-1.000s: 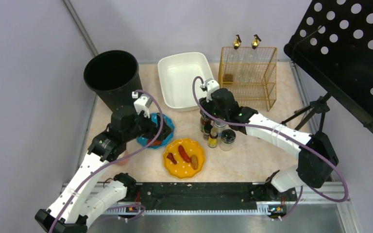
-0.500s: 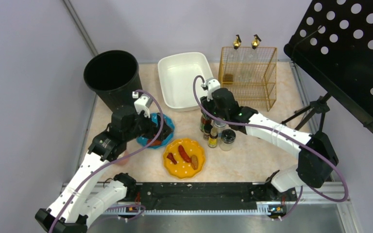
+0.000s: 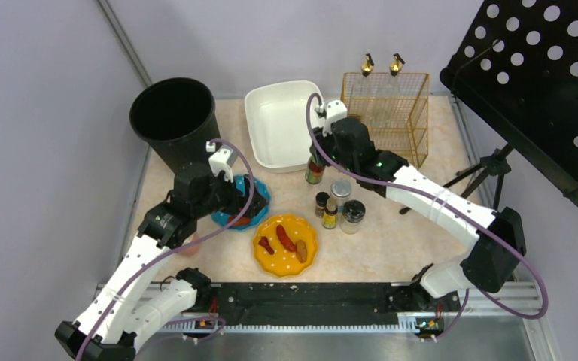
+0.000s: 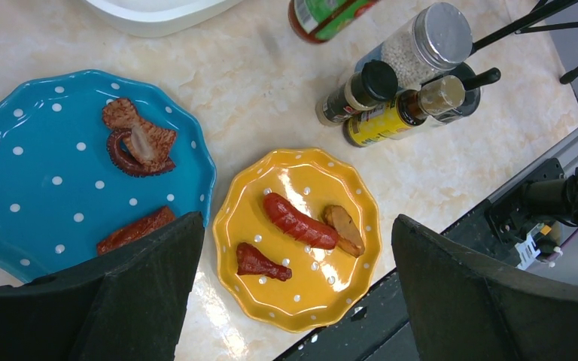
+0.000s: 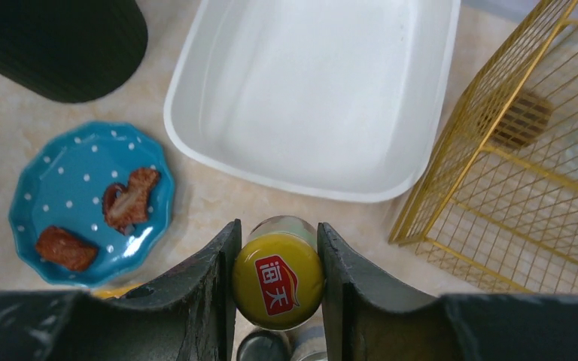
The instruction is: Clear the kitchen counter
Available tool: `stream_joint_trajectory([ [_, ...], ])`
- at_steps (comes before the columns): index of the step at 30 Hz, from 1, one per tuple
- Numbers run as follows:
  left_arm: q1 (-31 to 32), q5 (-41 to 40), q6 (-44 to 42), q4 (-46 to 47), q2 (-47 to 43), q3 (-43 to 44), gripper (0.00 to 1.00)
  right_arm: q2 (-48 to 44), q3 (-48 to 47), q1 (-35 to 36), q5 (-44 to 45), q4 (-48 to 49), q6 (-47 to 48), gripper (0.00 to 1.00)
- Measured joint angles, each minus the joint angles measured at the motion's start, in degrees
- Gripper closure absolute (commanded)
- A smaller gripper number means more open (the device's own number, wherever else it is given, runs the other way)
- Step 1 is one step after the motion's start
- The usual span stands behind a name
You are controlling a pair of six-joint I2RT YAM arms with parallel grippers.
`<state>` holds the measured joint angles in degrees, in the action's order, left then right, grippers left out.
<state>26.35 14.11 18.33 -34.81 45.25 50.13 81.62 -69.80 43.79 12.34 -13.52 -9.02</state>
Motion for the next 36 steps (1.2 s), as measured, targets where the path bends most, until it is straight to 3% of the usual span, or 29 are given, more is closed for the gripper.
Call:
stream_joint_trajectory([
  [10, 0.0, 0.0, 0.0, 0.0, 0.0, 0.0, 0.01, 0.0, -13.1, -1.3, 3.3, -3.7, 2.4, 1.0],
  [20, 0.0, 0.2, 0.0, 0.0, 0.0, 0.0, 0.01, 0.2, -19.5, -10.6, 6.5, -6.3, 4.3, 1.0],
  [36, 0.0, 0.2, 0.0, 0.0, 0.0, 0.0, 0.01, 11.6, -30.0, -17.2, 8.4, -7.3, 6.1, 1.0],
])
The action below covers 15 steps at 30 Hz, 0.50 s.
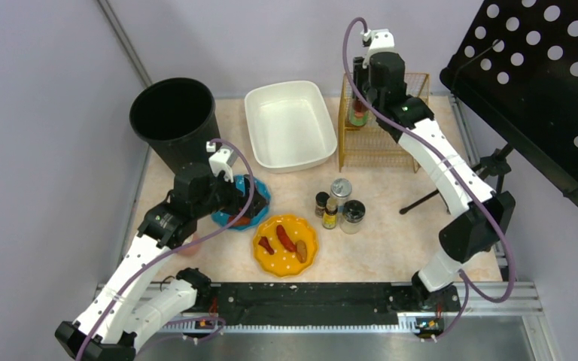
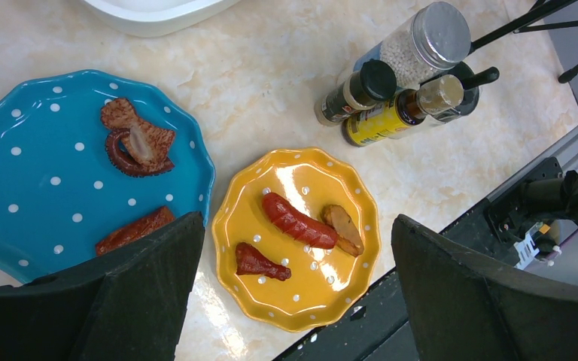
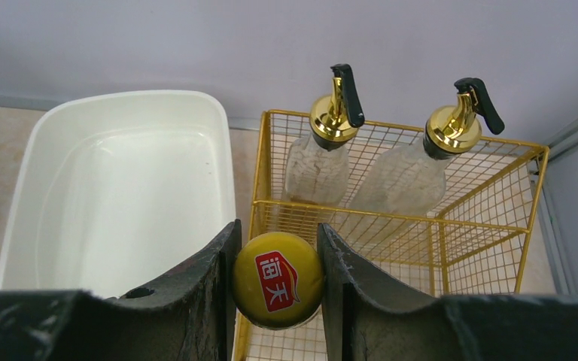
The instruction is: Clear the kitchen counter
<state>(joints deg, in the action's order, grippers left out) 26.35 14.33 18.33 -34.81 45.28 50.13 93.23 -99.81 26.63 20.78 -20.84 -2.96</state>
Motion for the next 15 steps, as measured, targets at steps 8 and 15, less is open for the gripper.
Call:
stream_joint_trajectory([
  [8, 0.0, 0.0, 0.0, 0.0, 0.0, 0.0, 0.02, 3.8, -0.7, -2.8, 0.3, 2.3, -0.1, 1.0],
  [15, 0.0, 0.0, 0.0, 0.0, 0.2, 0.0, 0.01, 5.8, -0.7, -3.9, 0.1, 5.2, -0.3, 1.0],
])
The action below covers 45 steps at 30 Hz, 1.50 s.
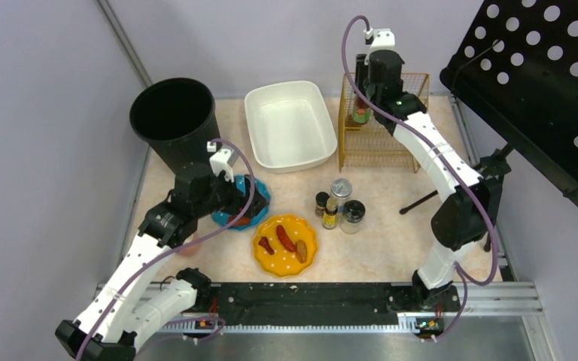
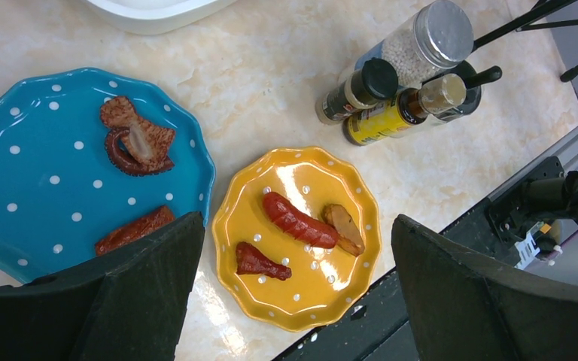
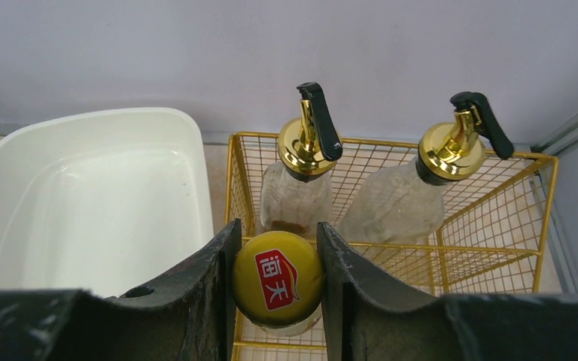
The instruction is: Clear the kitchen counter
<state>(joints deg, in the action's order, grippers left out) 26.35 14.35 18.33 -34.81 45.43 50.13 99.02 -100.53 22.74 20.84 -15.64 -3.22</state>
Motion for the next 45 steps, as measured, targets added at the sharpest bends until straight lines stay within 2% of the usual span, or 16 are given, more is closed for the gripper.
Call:
stream_joint_trajectory([
  [11, 0.0, 0.0, 0.0, -0.1, 0.9, 0.0, 0.02, 1.6, 2.9, 0.0, -1.1, 2.7, -1.6, 1.0],
  [33, 0.0, 0.0, 0.0, 0.0, 0.9, 0.0, 0.01, 3.5, 14.8, 0.0, -3.5, 10.8, -6.6, 1.0],
  [35, 0.0, 0.0, 0.0, 0.0, 0.9, 0.0, 0.01, 3.5, 15.4, 0.0, -3.5, 11.6, -6.8, 0.91],
  [39, 0.0, 0.0, 0.0, 0.0, 0.9, 0.0, 0.02, 3.5, 16.5, 0.0, -3.4, 13.9, -7.1, 0.59],
  [45, 0.0, 0.0, 0.0, 0.0, 0.9, 0.0, 0.01, 3.4, 17.7, -0.1, -4.2, 16.4, -8.4, 0.4],
])
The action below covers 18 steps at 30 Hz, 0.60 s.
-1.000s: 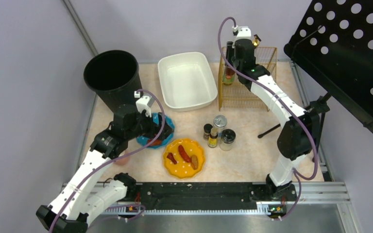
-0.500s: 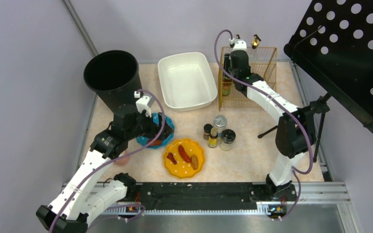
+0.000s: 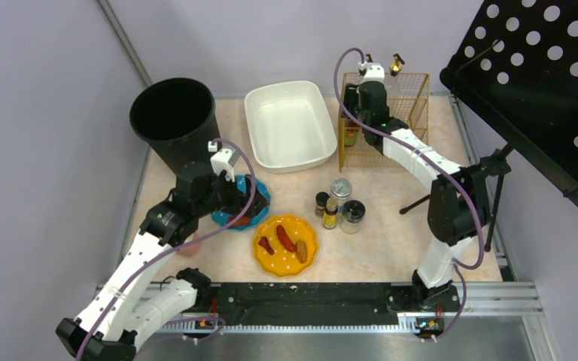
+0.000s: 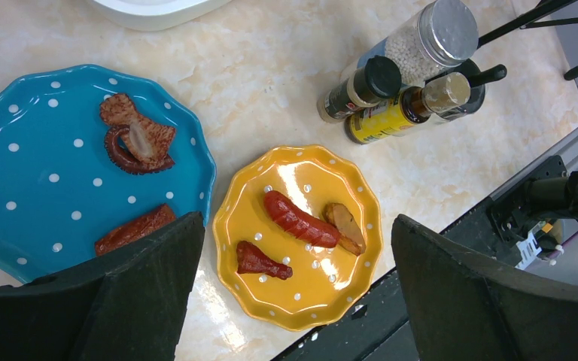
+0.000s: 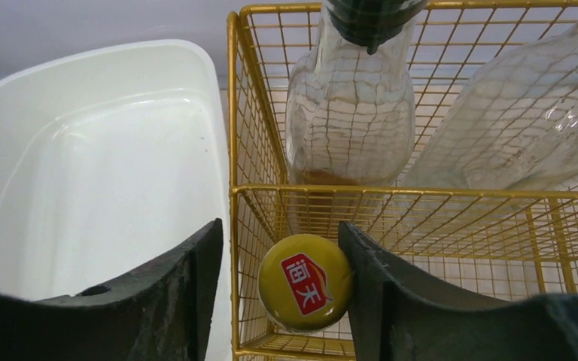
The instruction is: Clear the kitchen counter
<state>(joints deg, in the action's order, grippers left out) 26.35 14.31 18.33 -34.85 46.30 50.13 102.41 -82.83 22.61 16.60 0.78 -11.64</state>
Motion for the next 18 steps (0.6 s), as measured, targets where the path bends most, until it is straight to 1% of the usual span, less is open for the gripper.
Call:
stream_joint_trajectory([
  [6, 0.0, 0.0, 0.0, 0.0, 0.1, 0.0, 0.02, -1.9, 1.8, 0.1, -0.3, 0.0, -0.5, 0.25],
  [11, 0.0, 0.0, 0.0, 0.0, 0.3, 0.0, 0.01, -5.9, 3.7, 0.5, -0.2, -0.2, -0.5, 0.23],
  [18, 0.0, 0.0, 0.0, 0.0, 0.4, 0.0, 0.01, -13.9, 4.5, 1.8, 0.2, -0.6, -0.4, 0.23],
])
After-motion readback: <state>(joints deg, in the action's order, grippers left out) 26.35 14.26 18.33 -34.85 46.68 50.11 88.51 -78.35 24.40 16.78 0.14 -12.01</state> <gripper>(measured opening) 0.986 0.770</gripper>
